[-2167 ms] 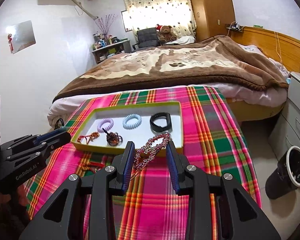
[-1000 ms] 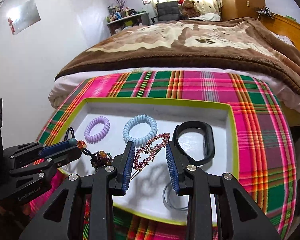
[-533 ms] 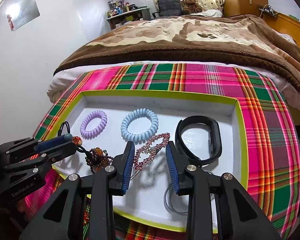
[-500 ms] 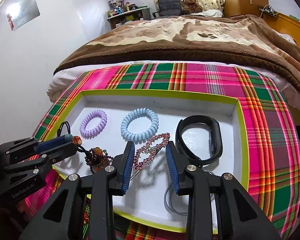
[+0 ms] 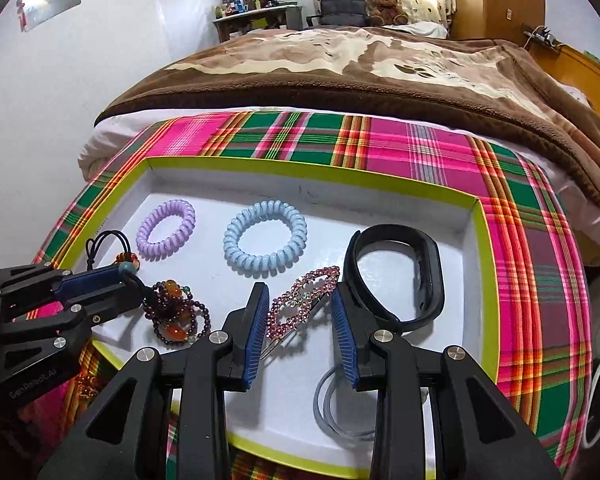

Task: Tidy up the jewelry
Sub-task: 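Carry the hair tie and clip into the box and open both tools, then lower the right tool onto the red tassel cord and grasp it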

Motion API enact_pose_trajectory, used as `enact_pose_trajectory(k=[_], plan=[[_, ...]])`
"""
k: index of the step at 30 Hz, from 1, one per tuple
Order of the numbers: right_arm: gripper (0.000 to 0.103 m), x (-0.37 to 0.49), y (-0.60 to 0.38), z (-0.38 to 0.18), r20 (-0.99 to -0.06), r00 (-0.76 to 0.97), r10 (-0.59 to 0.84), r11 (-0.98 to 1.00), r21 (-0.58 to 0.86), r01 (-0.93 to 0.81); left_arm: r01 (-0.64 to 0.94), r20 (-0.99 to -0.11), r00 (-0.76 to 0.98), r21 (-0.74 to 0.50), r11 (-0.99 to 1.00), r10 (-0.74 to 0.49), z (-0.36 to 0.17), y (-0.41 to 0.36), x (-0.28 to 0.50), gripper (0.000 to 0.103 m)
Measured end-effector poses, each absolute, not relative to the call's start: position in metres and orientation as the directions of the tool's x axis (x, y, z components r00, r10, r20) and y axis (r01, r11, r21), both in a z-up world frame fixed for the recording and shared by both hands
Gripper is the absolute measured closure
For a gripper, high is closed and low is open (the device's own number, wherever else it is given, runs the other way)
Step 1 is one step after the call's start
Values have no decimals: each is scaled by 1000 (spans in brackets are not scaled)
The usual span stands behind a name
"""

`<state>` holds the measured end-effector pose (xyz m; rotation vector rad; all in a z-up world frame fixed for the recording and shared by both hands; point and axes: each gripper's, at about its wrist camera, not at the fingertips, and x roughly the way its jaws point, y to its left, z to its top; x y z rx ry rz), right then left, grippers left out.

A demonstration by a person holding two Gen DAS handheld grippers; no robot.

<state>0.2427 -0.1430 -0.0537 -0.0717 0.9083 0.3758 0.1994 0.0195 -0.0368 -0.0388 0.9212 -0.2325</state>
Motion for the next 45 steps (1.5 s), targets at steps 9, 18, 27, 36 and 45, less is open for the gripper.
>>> enact_pose_trajectory(k=[9, 18, 27, 36, 45], plan=[[64, 241, -140, -52, -778, 568, 269, 935, 68, -349, 173, -784, 591, -109, 979, -191, -35, 16, 199, 60], [59, 236, -141, -45, -764, 584, 276, 937, 79, -340, 166, -780, 596, -115, 979, -193, -31, 18, 191, 57], [59, 216, -149, -28, -727, 617, 300, 940, 114, -323, 149, -744, 641, -117, 982, -186, -13, 19, 168, 52], [59, 168, -152, -6, -667, 644, 374, 916, 160, -367, 90, -700, 700, -110, 990, -142, 8, 31, 132, 48], [59, 130, -144, -4, -659, 626, 417, 894, 173, -413, 77, -694, 713, -61, 995, -97, 5, 38, 97, 48]])
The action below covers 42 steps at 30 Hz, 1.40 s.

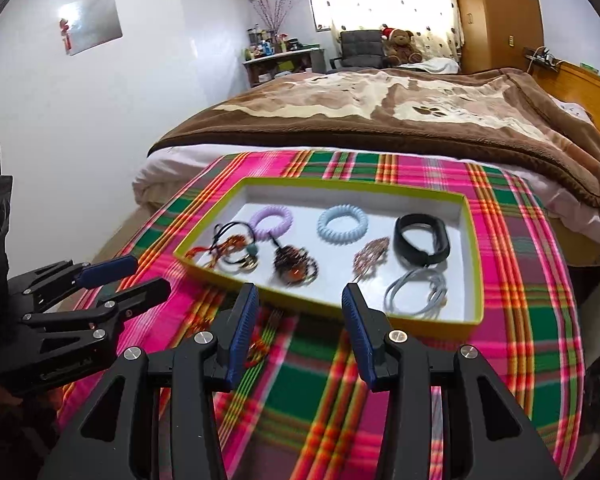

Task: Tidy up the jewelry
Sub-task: 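Lower the right tool onto the red tassel cord and grasp it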

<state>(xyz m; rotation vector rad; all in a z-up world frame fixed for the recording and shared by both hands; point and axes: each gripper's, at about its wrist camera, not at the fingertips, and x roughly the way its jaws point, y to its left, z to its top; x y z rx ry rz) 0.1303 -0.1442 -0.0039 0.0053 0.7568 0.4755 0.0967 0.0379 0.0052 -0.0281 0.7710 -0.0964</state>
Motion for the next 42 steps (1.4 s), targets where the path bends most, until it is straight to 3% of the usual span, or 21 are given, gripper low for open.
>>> enact_pose_trajectory(k=[12, 24, 31, 42], plan=[[59, 119, -125, -36, -731, 539, 419, 875, 166, -455, 29, -679, 717, -194, 981, -155, -6, 81, 65, 48], [59, 144, -105, -57, -764, 489, 422, 869, 188, -457, 24, -686, 708, -215, 976, -168, -12, 92, 58, 48], [59, 134, -59, -54, -782, 453, 428, 776, 60, -628, 8, -694, 701, -223, 975, -164, -16, 99, 59, 48], [59, 139, -40, -62, -810, 433, 394, 747, 8, -665, 0, -703, 691, -231, 973, -167, -20, 104, 59, 48]])
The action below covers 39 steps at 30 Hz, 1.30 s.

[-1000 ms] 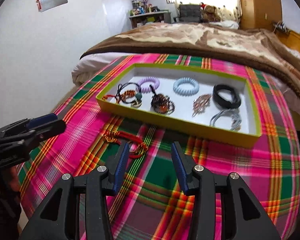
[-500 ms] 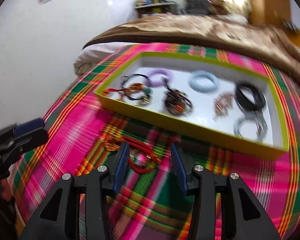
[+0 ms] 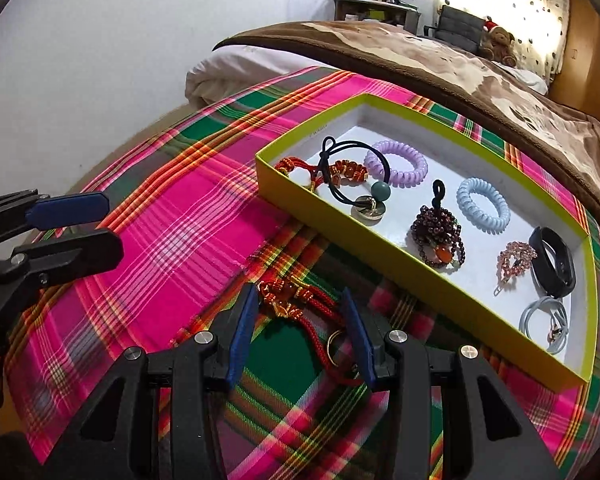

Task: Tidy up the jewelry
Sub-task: 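Lower the right tool onto the red tassel cord and grasp it, then grasp the gold ring with the left tool while the right tool holds the tassel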

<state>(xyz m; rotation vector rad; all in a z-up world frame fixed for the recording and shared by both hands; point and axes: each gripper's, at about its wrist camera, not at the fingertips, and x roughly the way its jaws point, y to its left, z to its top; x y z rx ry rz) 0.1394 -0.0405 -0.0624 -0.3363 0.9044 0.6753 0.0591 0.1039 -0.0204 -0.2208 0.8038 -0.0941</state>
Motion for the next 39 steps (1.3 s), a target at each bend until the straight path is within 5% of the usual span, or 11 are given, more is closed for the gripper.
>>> enact_pose_trajectory(k=[4, 6, 11, 12, 24, 39], plan=[[61, 140, -42, -63, -813, 432, 391, 758, 18, -652, 0, -705, 689, -229, 973, -165, -21, 103, 61, 48], [82, 141, -41, -62, -812, 433, 390, 759, 17, -651, -3, -706, 689, -230, 973, -165, -21, 104, 61, 48], [84, 137, -40, -59, -802, 454, 389, 758, -1, -652, -4, -709, 686, -228, 974, -163, -22, 103, 62, 48], [94, 137, -42, -57, -796, 459, 395, 762, 5, -647, -5, -709, 686, -226, 974, -161, -22, 102, 62, 48], [95, 126, -85, -13, -703, 528, 476, 797, 92, -597, 43, -718, 666, -232, 972, -201, -24, 84, 69, 48], [95, 112, -155, -6, -689, 597, 411, 869, 98, -484, 254, -771, 577, -145, 956, -270, -38, 3, 98, 48]])
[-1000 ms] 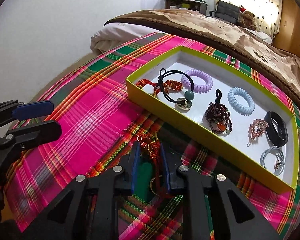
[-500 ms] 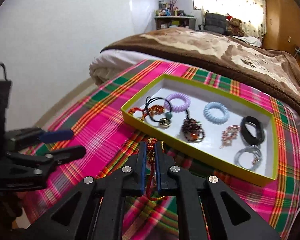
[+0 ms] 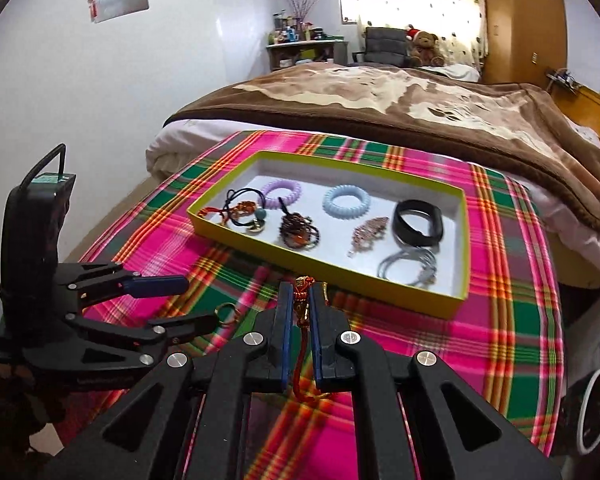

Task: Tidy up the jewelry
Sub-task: 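Grasp the gold ring with the left tool while the right tool holds the tassel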

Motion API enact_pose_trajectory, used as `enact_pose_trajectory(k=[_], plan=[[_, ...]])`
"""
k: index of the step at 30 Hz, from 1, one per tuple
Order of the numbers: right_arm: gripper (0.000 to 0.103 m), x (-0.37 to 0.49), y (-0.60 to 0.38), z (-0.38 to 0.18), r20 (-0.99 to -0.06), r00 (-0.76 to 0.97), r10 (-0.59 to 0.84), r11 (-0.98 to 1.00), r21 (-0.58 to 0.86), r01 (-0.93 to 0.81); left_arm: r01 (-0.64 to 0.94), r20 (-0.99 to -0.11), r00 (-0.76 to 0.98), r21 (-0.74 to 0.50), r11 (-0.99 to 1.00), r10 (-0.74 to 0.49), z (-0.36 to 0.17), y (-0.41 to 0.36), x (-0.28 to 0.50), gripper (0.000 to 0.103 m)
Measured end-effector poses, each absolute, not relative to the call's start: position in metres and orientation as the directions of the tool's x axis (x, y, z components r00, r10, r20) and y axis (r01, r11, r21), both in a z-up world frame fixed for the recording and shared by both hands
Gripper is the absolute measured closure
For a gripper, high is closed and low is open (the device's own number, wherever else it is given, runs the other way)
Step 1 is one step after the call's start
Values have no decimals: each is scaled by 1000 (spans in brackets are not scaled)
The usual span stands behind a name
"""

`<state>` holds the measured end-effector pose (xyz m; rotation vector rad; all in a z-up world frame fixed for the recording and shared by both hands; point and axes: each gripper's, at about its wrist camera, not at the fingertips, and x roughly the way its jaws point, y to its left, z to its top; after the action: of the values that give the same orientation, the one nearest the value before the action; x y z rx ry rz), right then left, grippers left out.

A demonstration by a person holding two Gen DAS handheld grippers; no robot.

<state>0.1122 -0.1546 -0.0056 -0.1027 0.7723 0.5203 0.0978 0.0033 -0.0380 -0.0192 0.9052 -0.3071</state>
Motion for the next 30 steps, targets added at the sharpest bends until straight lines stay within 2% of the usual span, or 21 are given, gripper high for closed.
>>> enact_pose_trajectory(k=[3, 6, 11, 16, 18, 20, 30], plan=[[95, 112, -161, -6, -686, 601, 410, 874, 106, -475, 244, -787, 562, -139, 960, -256, -43, 1, 102, 48], [95, 110, -166, -6, -681, 606, 411, 875, 109, -472, 236, -792, 577, -74, 969, -201, -45, -4, 104, 48], [95, 109, -173, -9, -675, 605, 421, 876, 130, -465, 251, -798, 569, -58, 966, -196, -47, -11, 105, 48], [95, 108, -176, -9, -673, 607, 422, 877, 134, -461, 254, -797, 583, -7, 967, -159, -47, -17, 105, 60], [95, 108, -176, -9, -673, 607, 422, 877, 134, -461, 259, -795, 585, -5, 966, -161, -46, -18, 104, 71], [95, 107, -176, -8, -672, 609, 422, 878, 136, -459, 258, -794, 587, -2, 966, -158, -45, -19, 105, 78], [95, 106, -179, -8, -673, 612, 415, 883, 136, -448, 254, -781, 602, -8, 967, -164, -37, -17, 99, 79]])
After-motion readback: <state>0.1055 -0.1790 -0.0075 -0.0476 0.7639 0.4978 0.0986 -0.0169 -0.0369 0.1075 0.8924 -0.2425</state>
